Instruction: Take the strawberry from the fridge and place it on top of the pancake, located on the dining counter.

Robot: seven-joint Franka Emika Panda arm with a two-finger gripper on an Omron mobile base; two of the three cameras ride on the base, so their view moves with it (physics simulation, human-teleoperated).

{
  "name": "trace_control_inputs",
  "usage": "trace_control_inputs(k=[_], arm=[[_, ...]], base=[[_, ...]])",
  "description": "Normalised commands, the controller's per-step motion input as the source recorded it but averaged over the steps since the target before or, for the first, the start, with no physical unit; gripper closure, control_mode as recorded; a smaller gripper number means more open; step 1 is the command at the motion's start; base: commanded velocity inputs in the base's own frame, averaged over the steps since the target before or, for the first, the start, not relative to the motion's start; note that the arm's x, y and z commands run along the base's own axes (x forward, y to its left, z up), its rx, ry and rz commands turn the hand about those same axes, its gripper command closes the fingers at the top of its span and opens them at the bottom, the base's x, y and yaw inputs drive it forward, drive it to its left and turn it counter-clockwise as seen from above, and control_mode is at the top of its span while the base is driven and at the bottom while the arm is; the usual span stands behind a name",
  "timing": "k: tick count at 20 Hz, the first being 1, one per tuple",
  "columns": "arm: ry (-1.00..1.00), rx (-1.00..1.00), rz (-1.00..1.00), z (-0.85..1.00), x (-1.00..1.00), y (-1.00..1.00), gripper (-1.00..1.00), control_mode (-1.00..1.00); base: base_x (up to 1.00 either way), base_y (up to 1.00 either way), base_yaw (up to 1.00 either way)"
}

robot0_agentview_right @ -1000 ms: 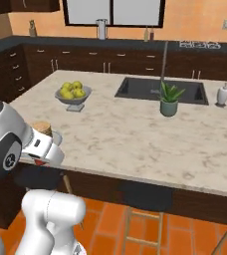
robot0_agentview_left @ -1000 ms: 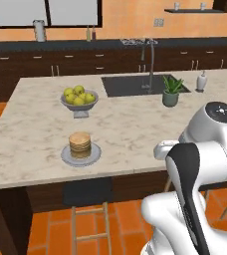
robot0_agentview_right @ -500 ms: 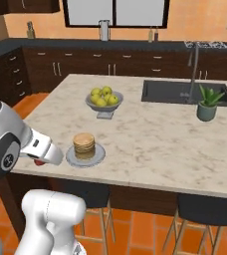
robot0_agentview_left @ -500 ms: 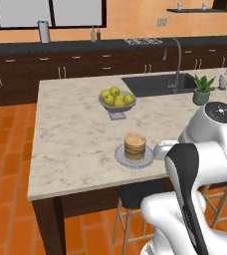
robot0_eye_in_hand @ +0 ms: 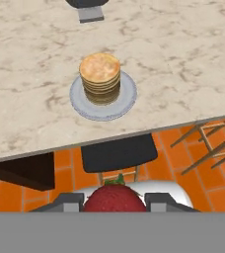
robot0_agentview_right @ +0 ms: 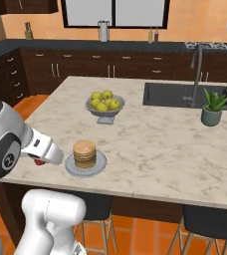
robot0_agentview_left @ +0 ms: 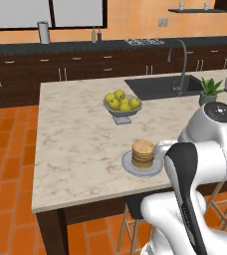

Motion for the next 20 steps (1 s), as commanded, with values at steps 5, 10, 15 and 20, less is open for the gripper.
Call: trace_control_inputs(k=[5, 10, 15, 20], arm=[[0.0, 0.0, 0.0, 0.0, 0.69, 0.0, 1.0, -1.0], [0.01, 0.0, 0.0, -0.04, 1.0, 0.0, 1.0, -1.0], [0.2, 0.0, -0.01, -0.33, 1.0, 0.0, 1.0, -1.0], [0.21, 0.05, -0.04, -0.51, 1.0, -0.05, 1.0, -1.0]], base=[[0.14, 0.0, 0.0], [0.0, 0.0, 0.0], [0.0, 0.0, 0.0], [0.0, 0.0, 0.0]])
